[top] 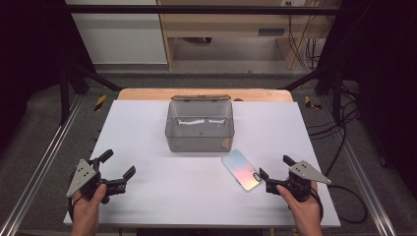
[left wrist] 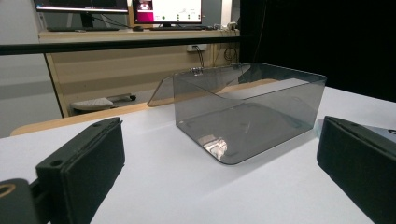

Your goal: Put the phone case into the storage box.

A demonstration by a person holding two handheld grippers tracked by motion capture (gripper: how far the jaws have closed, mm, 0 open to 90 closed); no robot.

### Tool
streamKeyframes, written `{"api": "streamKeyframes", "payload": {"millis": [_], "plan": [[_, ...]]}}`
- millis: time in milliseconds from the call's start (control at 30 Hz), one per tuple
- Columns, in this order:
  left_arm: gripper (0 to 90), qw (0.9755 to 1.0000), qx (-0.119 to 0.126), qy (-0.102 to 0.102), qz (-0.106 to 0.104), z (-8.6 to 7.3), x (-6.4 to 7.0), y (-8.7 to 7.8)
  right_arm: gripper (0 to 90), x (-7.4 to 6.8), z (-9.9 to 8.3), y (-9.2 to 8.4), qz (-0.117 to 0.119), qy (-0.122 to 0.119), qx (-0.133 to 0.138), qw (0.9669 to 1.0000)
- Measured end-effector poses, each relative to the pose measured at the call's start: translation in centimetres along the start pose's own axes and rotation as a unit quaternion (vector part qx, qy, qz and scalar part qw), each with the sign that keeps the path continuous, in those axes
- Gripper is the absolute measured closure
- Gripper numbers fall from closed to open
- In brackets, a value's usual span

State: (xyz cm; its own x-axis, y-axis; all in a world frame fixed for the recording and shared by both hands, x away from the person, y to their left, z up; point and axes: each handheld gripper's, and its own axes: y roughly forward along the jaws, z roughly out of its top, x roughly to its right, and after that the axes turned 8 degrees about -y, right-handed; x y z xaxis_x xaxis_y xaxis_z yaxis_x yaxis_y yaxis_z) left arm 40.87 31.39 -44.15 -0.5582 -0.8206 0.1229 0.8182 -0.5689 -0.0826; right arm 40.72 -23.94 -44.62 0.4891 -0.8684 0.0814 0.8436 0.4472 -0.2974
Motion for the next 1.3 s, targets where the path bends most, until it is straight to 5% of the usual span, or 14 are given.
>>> {"api": "streamKeyframes", "payload": {"millis": [233, 733, 1300], "plan": [[1.2, 1.0, -0.003, 0.003, -0.001, 0.0, 0.1, 0.1, 4.3, -1.0, 0.4, 0.5, -0.005, -0.002, -0.024, 0.9997], [1.2, 0.9999, -0.008, 0.007, -0.002, -0.1, 0.3, 0.2, 5.7, -2.3, 0.9, 1.4, 0.031, -0.009, -0.085, 0.9959], [1.2, 0.9998, -0.015, 0.012, -0.004, -0.1, 0.4, 0.3, 5.6, -3.7, 0.1, 2.8, 0.065, -0.03, -0.178, 0.9815]]}}
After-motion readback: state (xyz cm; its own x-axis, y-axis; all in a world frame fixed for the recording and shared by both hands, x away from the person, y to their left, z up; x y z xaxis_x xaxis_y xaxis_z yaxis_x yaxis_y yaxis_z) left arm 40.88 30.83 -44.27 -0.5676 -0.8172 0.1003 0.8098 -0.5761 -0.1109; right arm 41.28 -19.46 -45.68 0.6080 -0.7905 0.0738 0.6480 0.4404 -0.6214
